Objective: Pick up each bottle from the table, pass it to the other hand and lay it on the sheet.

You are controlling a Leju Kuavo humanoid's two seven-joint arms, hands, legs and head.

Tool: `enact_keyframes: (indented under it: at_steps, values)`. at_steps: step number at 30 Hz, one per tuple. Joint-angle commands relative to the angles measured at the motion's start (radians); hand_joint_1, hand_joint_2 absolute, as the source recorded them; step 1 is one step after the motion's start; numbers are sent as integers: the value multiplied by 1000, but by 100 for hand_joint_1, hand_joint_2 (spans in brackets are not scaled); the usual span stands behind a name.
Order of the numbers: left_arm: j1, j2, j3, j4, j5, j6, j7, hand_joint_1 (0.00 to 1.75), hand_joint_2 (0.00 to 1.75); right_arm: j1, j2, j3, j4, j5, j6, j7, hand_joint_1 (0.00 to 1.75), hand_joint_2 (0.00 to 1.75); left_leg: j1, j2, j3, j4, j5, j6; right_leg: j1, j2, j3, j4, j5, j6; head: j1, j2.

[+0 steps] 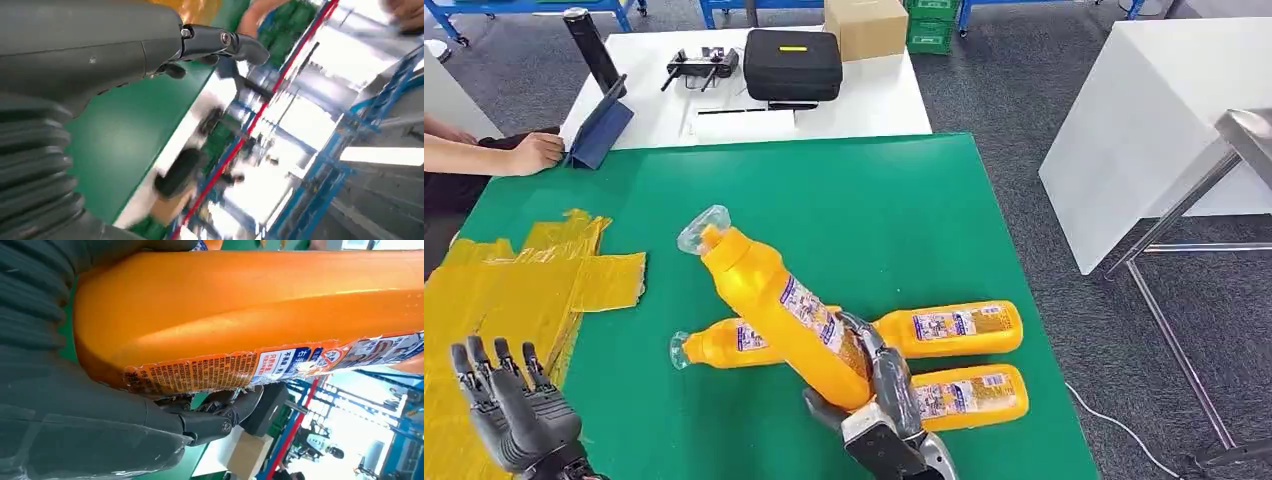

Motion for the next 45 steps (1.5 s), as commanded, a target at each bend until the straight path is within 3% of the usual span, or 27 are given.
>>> enact_keyframes:
  at_steps: [1, 5, 15, 26, 32, 45]
  values:
    - [52, 156, -124, 230, 146, -615, 118, 0, 175, -17, -47, -24, 39, -72, 52, -100, 175, 175, -1, 1, 4, -3, 1, -2, 0, 0, 4, -3, 1, -1, 0, 0]
    - [65, 184, -172, 243, 171, -720, 109, 0, 175, -26, -34, -18, 45, -41, 96, -98, 175, 175, 0, 2, 2, -2, 0, -1, 0, 1, 2, -1, 0, -1, 0, 0]
    - [56, 261, -263, 278, 197, -783, 88, 0, 175, -53, -19, 14, 87, -2, 148, -96, 175, 175, 1, 2, 0, -1, 0, -2, 1, 1, 1, -1, 0, -1, 0, 0]
    - [51, 307, -308, 281, 183, -716, 53, 0, 175, -75, 9, 59, 119, 60, 210, -92, 175, 175, 1, 3, 0, 0, -1, -2, 1, 2, 1, -1, 0, -1, 0, 0]
    - [30, 317, -318, 303, 167, -680, 61, 0, 175, -124, 33, 155, 260, 146, 271, -92, 175, 175, 2, 3, 1, -1, 0, -3, 2, 1, 1, -2, 1, -2, 0, 0]
    - [5, 323, -329, 320, 161, -654, 61, 0, 175, -164, 52, 227, 390, 169, 306, -107, 175, 175, 2, 2, 0, 0, 0, -3, 2, 0, 1, -1, 0, -2, 0, 0]
